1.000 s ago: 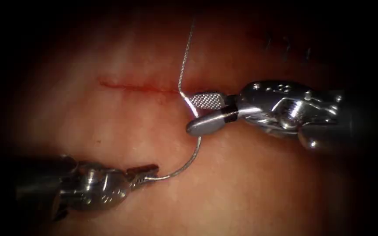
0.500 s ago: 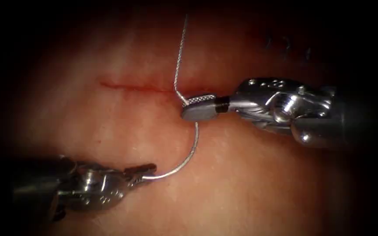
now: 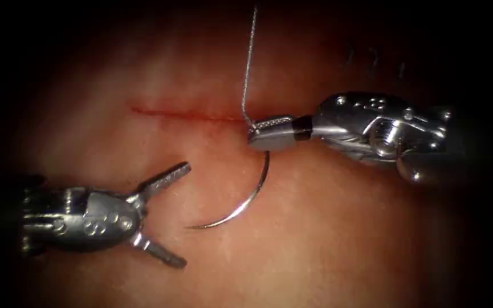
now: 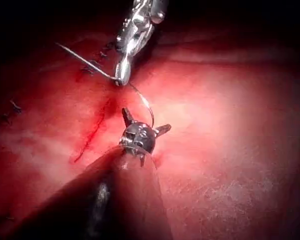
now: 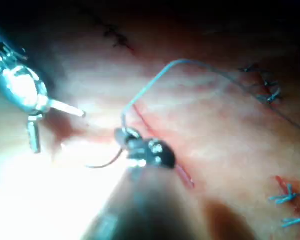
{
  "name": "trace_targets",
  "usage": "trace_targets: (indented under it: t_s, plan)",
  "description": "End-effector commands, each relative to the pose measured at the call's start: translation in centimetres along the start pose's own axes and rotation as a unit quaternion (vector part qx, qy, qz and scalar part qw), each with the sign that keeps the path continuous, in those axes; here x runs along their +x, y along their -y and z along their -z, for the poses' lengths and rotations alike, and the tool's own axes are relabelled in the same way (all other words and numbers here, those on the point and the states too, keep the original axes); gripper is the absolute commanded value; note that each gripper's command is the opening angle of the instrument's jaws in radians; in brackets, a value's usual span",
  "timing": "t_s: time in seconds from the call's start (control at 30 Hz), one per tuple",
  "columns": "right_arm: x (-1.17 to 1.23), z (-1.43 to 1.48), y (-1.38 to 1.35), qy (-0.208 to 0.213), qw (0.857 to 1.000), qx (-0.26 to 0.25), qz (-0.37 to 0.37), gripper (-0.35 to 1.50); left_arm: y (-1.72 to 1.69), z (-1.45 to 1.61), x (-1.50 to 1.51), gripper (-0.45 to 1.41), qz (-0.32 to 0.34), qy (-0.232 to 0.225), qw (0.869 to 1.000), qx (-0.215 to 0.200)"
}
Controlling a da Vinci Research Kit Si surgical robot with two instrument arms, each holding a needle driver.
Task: Wound Closure
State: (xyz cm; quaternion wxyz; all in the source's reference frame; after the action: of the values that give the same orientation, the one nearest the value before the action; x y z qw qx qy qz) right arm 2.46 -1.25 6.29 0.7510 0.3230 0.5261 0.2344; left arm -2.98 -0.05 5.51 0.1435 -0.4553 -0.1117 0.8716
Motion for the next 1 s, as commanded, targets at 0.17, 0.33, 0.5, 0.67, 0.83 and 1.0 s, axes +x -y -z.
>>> trace_targets:
  t_s: [0.17,0.33,0.5,0.67,0.83,1.0]
  plan:
    - [0.1,0.04,-0.07,-0.004,0.995,0.014,0.099,-0.35,0.24,-0.05,0.01,1.03,0.086,-0.022,0.994,-0.057]
    - [0.12,0.05,-0.08,-0.004,0.986,0.025,0.166,-0.35,0.45,-0.12,0.0,0.98,0.151,-0.03,0.983,-0.098]
    - [0.14,0.04,-0.07,-0.009,0.974,0.039,0.225,-0.35,0.58,-0.29,0.03,0.93,0.239,-0.026,0.963,-0.124]
    - [0.19,0.06,-0.05,-0.025,0.959,0.054,0.277,-0.35,0.66,-0.46,0.04,0.79,0.313,-0.02,0.938,-0.149]
    - [0.24,0.06,0.0,-0.037,0.95,0.06,0.304,-0.35,0.74,-0.5,-0.01,0.74,0.338,-0.017,0.929,-0.148]
    - [0.33,0.06,0.1,-0.047,0.94,0.065,0.331,-0.35,0.83,-0.54,-0.13,0.74,0.349,-0.014,0.927,-0.139]
